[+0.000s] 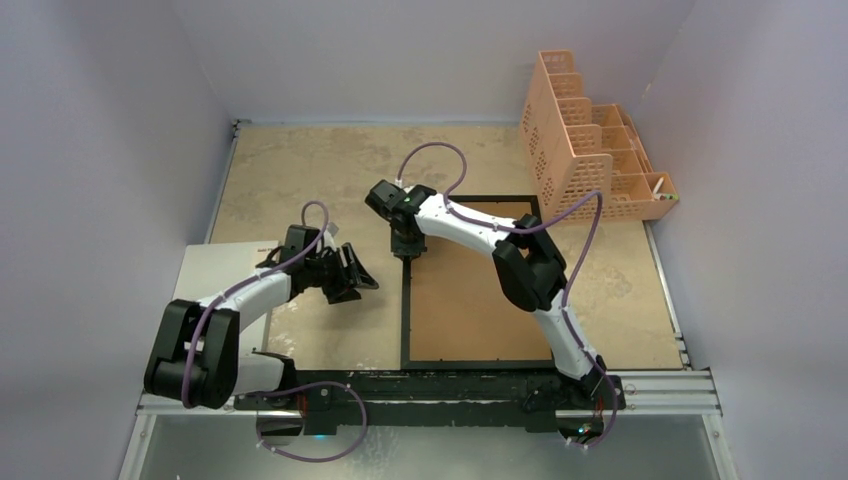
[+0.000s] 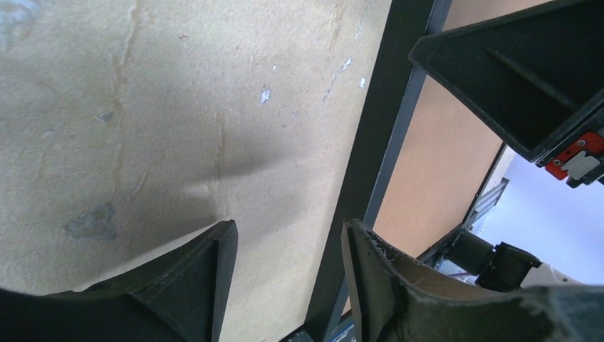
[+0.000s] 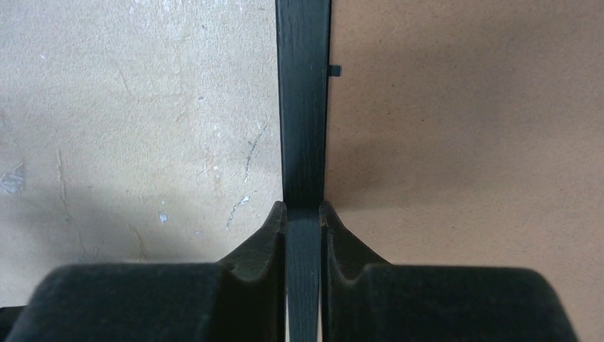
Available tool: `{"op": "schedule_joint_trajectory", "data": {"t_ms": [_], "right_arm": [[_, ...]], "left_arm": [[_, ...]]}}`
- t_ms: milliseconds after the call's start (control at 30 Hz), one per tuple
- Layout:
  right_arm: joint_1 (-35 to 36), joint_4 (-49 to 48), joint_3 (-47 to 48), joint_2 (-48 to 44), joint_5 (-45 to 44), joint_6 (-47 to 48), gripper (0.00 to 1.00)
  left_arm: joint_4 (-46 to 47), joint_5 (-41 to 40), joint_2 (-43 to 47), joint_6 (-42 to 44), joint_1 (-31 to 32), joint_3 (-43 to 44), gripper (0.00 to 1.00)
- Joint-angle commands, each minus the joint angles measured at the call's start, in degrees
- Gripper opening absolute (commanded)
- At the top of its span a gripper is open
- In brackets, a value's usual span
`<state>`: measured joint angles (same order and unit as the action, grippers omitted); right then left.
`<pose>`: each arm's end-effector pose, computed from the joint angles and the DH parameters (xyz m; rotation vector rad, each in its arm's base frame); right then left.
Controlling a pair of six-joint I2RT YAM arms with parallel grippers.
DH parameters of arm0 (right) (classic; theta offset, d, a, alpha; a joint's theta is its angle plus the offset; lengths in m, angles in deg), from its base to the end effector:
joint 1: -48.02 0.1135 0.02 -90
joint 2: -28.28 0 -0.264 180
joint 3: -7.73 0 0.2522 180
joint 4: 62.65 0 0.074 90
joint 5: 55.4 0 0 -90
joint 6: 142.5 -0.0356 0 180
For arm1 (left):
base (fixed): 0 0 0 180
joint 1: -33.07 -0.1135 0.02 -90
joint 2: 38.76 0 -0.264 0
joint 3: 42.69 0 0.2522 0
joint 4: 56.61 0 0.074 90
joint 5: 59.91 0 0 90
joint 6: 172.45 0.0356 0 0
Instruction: Put the photo into the frame
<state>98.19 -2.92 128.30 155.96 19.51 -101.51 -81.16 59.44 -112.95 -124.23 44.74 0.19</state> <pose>0.3109 0.3583 0.1916 0.0455 2.6768 0.1878 0.2144 -0.0621 0.1495 -0.4852 2.6289 -0.9912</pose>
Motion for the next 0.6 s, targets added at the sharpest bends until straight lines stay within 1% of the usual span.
{"op": "schedule_joint_trajectory", "data": {"t_ms": [0, 67, 167, 300, 367, 433, 567], "right_arm": [[-0.52, 2.63, 1.37, 2.06, 3.07, -1.01, 0.04], [-0.94, 2.71, 2.37, 1.4, 4.83, -0.35, 0.01], [-1.12, 2.64, 3.31, -0.3, 6.31, 0.07, 0.01], [-1.52, 2.71, 4.11, -2.69, 7.45, 0.51, 0.0], [-1.68, 2.48, 4.05, -3.65, 7.92, 0.72, 0.0], [-1.75, 2.04, 3.79, -4.47, 8.58, 0.84, 0.0], [-2.14, 1.47, 3.58, -6.33, 9.23, 1.11, 0.0]], "left_arm": [[4.42, 5.45, -1.07, 0.32, 0.29, -0.42, 0.6], [6.65, 8.21, -1.34, -0.71, 0.49, -0.15, 0.61], [9.78, 10.96, -1.75, -2.94, 1.0, -0.15, 0.63], [13.64, 12.56, -3.24, -4.85, 1.88, 0.01, 0.63], [16.91, 13.82, -3.86, -7.9, 2.97, 0.11, 0.63], [19.04, 13.08, -4.37, -9.85, 4.51, 0.63, 0.63], [15.67, 9.37, -6.94, -8.6, 7.28, 3.19, 0.63]]}}
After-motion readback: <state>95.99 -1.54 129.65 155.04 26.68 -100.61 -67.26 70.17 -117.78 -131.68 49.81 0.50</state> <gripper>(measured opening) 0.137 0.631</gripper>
